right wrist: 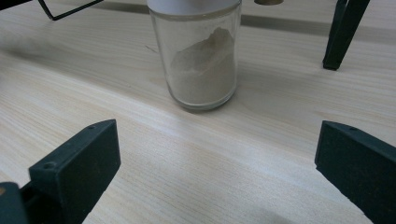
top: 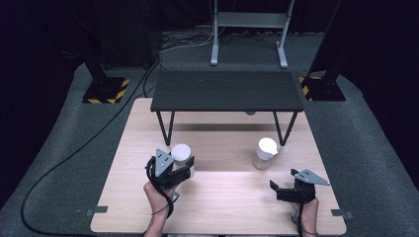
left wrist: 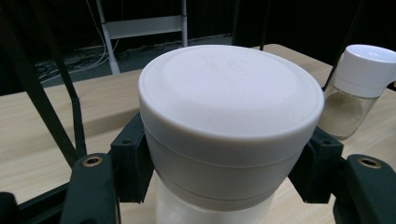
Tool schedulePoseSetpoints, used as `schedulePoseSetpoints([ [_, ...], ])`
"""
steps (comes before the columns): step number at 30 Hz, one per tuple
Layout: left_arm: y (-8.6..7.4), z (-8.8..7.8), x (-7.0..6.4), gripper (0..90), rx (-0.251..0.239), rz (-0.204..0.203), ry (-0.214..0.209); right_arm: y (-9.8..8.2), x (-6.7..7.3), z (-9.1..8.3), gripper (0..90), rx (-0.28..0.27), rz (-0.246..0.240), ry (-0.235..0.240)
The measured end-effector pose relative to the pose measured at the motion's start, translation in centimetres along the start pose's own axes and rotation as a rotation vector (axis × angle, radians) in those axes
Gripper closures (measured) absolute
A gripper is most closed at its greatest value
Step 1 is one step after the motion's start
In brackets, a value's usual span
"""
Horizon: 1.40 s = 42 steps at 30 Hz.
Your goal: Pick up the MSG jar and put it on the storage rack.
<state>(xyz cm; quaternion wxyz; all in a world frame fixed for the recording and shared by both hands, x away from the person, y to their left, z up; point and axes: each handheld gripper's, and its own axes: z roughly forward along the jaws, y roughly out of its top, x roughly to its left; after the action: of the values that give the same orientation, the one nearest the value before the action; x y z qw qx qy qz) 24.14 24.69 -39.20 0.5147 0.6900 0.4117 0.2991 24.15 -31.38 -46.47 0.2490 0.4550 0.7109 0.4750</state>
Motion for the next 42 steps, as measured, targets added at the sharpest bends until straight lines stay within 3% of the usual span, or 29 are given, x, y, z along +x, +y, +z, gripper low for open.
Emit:
schedulePoseSetpoints([
  [25,4.5,1.9,1.3,34.2,-0.022,0.007,-0.088,-0.1,-0.2,-0.1,0.0,-0.006,0.006,0.006],
  [42,6.2,3.0,1.3,34.2,-0.039,0.023,-0.113,0.0,-0.1,0.0,0.0,-0.002,0.004,0.004],
])
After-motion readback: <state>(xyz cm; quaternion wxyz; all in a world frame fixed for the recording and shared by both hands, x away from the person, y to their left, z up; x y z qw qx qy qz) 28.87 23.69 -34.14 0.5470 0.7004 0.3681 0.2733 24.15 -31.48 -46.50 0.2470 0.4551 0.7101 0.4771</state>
